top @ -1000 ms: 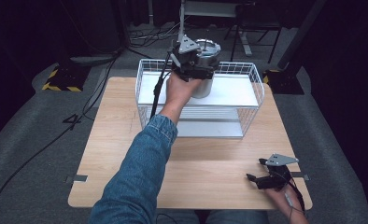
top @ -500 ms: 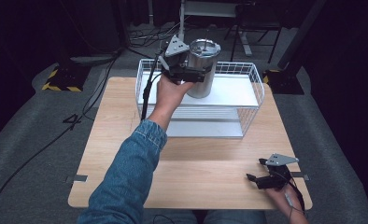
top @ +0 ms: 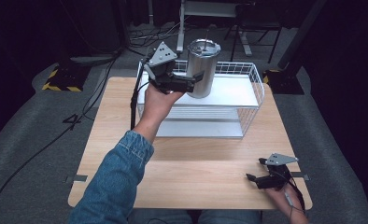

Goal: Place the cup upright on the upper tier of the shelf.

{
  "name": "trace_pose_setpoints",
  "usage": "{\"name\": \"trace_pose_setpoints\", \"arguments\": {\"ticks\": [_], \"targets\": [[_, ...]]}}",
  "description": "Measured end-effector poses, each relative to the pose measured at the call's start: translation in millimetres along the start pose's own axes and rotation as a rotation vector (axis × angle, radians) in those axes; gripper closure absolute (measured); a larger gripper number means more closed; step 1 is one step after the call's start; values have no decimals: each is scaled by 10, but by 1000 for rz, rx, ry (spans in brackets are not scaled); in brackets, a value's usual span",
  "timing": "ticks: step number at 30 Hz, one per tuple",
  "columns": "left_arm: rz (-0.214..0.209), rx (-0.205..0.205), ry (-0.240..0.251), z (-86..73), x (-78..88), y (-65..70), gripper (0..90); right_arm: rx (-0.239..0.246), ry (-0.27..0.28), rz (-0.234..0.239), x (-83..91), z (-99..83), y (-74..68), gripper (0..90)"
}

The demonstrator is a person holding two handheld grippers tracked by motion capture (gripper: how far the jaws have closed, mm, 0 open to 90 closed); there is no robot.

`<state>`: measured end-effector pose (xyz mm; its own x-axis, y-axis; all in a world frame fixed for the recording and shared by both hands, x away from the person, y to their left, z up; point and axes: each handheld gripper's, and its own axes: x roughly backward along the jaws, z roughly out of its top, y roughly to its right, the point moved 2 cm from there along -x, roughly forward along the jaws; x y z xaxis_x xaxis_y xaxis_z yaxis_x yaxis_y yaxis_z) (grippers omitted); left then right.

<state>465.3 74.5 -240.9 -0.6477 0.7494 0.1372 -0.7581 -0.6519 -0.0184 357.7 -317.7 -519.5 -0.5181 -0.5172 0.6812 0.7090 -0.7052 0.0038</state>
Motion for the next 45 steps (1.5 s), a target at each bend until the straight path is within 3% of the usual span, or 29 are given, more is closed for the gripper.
{"name": "trace_pose_setpoints", "arguments": {"ticks": [17,20,24,29,34,40,45], "targets": [[-73,-9,67,-154,816,89,0,1,-1,1,-1,0,-1,105],[-78,-10,77,-173,899,92,0,1,-1,1,-1,0,-1,105],[-102,-6,75,-221,1043,108,0,2,-2,2,-3,2,0,101],[-138,-28,67,-332,1247,142,0,3,-2,2,-6,4,1,99],[-142,-28,69,-422,1375,132,0,3,-2,2,-6,4,1,100],[-156,-49,35,-593,1564,116,0,2,-2,2,-6,4,1,99],[-141,-54,17,-733,1672,102,0,1,-3,0,-8,7,3,98]]}}
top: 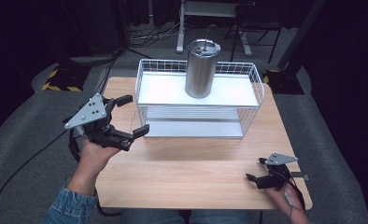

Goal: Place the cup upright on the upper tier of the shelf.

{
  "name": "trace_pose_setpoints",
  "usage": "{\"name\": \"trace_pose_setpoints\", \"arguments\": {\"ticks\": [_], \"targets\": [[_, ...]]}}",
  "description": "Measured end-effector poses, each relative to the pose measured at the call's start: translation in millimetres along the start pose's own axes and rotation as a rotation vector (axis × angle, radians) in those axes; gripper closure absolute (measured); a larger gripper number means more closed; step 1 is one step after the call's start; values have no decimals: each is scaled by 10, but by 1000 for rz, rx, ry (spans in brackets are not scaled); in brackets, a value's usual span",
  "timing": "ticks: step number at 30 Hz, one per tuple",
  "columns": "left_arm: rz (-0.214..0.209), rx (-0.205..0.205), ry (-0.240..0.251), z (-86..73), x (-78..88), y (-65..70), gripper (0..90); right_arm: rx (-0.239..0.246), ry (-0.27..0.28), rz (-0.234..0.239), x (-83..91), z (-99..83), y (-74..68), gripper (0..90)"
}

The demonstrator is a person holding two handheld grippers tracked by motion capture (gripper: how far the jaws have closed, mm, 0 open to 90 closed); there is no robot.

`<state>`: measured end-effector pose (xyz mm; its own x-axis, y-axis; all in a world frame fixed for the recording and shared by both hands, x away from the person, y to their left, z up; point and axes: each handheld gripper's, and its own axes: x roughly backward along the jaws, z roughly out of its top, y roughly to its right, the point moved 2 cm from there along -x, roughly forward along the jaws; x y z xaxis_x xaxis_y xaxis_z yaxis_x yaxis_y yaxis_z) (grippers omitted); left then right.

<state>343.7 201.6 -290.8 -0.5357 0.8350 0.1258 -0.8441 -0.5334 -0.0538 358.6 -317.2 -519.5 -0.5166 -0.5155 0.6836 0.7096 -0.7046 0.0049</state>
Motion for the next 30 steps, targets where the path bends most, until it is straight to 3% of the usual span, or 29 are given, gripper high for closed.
{"name": "trace_pose_setpoints", "arguments": {"ticks": [11,15,19,24,26,29,30], "targets": [[45,19,-40,-426,202,69,0,0,0,0,0,0,0,98],[64,24,-80,-596,257,90,0,0,0,0,0,0,0,98],[86,48,-58,-767,313,97,0,0,0,0,0,0,0,98],[118,87,-79,-986,375,106,1,0,0,0,0,0,0,98],[125,114,-132,-1079,385,89,0,0,0,0,0,0,0,98],[133,123,-139,-1150,393,89,0,0,0,0,0,0,0,98],[144,136,-170,-1236,391,72,0,0,0,0,0,0,0,98]]}}
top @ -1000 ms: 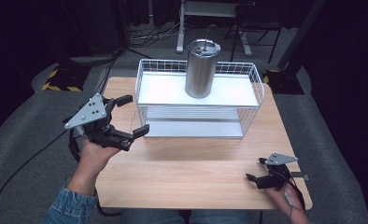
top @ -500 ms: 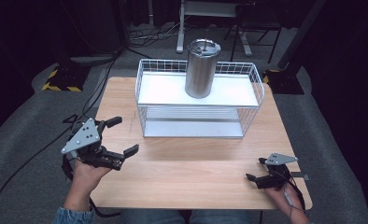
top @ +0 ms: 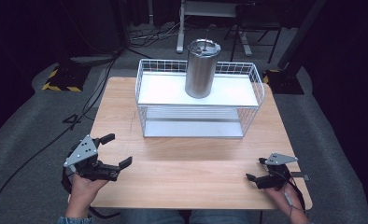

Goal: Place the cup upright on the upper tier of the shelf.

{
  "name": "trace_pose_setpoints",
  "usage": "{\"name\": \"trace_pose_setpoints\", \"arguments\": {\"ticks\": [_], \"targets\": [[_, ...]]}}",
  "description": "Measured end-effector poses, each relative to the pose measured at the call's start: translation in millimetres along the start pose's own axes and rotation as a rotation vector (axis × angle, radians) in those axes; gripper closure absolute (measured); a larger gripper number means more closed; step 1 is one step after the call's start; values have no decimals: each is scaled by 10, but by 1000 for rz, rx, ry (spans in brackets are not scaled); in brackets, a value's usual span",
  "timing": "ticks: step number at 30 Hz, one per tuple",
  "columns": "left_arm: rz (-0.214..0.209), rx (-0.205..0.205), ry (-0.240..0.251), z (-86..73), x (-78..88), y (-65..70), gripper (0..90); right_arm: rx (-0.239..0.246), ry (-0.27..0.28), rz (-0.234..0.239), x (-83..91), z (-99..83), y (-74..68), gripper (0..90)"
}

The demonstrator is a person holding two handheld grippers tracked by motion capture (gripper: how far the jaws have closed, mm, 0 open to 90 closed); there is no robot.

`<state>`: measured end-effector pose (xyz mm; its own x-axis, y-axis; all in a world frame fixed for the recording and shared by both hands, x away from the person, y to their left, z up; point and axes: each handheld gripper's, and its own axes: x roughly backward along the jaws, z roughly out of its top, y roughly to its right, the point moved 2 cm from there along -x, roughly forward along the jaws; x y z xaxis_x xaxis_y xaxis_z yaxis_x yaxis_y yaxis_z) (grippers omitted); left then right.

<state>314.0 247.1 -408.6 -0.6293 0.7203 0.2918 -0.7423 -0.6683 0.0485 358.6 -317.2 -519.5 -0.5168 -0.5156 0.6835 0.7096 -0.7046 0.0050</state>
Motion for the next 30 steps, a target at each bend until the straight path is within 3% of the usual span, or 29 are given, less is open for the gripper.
{"name": "trace_pose_setpoints", "arguments": {"ticks": [10,19,30], "targets": [[60,88,-64,-451,-75,-115,1,0,0,0,0,0,0,98],[100,102,-135,-708,-158,-171,1,0,0,0,0,0,0,98],[152,88,-376,-934,-314,-208,4,0,0,0,0,0,0,98]]}}
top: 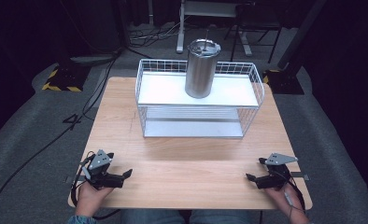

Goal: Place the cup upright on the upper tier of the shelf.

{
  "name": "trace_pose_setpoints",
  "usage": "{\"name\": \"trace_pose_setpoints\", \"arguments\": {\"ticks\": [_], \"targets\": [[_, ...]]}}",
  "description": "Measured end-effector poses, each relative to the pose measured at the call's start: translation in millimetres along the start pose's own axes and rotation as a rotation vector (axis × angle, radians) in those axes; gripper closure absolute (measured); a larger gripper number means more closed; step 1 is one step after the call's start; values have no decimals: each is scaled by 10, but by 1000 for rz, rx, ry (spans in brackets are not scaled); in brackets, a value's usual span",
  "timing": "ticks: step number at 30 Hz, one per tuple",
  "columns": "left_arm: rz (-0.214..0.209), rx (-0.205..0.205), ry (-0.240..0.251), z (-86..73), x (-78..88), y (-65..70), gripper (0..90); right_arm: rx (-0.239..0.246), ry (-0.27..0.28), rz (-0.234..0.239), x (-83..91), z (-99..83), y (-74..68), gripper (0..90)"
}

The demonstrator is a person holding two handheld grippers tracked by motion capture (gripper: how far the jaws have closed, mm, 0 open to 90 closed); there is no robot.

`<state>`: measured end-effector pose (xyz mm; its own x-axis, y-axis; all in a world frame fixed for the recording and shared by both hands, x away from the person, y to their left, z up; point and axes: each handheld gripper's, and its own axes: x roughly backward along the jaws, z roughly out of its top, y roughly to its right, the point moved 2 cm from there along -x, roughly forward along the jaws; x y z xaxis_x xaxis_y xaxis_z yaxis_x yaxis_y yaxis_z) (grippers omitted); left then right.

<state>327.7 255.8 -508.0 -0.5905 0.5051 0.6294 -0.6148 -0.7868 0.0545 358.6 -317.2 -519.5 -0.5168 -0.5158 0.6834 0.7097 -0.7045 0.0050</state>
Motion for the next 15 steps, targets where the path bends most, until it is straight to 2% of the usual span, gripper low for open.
{"name": "trace_pose_setpoints", "arguments": {"ticks": [2,4,5,6,8,15], "targets": [[4,8,-40,-29,-45,-9,3,0,0,0,0,0,0,98],[28,7,-118,-64,-99,-34,4,0,0,0,0,0,0,98],[28,7,-118,-64,-99,-34,3,0,0,0,0,0,0,98],[50,-10,-146,-67,-119,-34,4,0,0,0,0,0,0,98],[49,-6,-163,-68,-128,-30,6,0,0,0,0,0,0,98],[55,-7,-162,-67,-129,-42,4,-1,0,-1,0,0,0,99]]}}
